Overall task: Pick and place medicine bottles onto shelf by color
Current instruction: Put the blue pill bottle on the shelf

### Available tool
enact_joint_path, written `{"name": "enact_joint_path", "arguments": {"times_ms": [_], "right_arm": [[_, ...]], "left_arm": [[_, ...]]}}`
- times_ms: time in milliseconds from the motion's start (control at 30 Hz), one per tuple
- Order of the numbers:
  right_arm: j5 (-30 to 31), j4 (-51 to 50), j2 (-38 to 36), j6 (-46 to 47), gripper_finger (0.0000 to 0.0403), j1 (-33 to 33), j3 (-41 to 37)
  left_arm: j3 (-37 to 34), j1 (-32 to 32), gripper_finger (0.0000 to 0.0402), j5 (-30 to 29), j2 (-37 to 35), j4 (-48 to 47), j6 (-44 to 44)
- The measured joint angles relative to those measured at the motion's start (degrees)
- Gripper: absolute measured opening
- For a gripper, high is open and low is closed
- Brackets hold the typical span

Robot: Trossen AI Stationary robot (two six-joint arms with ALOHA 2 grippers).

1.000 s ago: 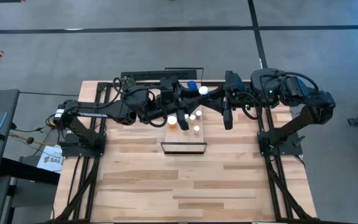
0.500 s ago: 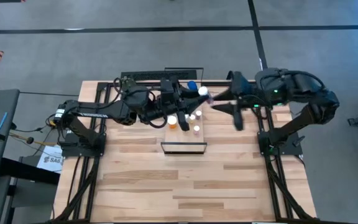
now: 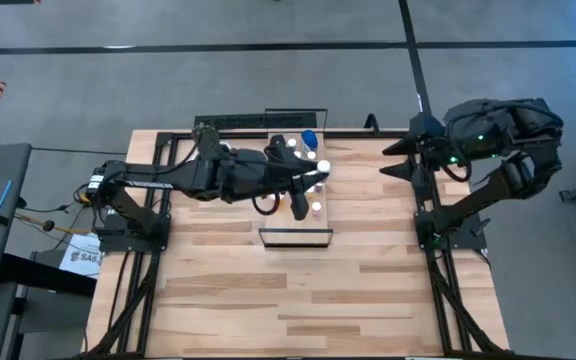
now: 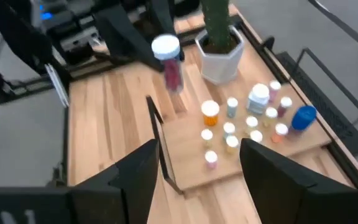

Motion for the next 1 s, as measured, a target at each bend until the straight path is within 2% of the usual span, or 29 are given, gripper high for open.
{"name": "enact_joint_path", "arguments": {"times_ms": [267,433,533,667,867,933,1000], "right_arm": [[5.93,-3.63,-1.04,0.03,0.0245,0.0,-0.56],[9.04,-4.7,-1.55,-0.05,0.0245,0.0,-2.51],[9.36,-4.76,-1.72,-0.97,0.0245,0.0,-3.52],[10.12,-4.74,-1.72,-1.19,0.0245,0.0,-5.62],[10.64,-4.75,-1.7,-1.28,0.0245,0.0,-9.8],[10.62,-4.77,-1.65,-1.18,0.0245,0.0,-11.01],[10.62,-4.74,-1.65,-1.16,0.0245,0.0,-11.83]], "left_arm": [[0.0,-4.28,0.0073,-11.35,-1.28,-12.61,-0.21],[-0.01,-7.66,0.0073,-20.78,-3.35,-29.5,-9.44],[-0.02,-8.85,0.0073,-24.08,-4.57,-35.95,-14.98],[-0.02,-9.88,0.0073,-24.49,-4.75,-42.53,-18.65],[-0.02,-10.41,0.0073,-24.89,-4.74,-57.85,-28.4],[-0.04,-10.6,0.0073,-23.02,-5.37,-61.79,-29.79],[-0.02,-10.68,0.0073,-17.94,-6.16,-63.43,-28.89]]}}
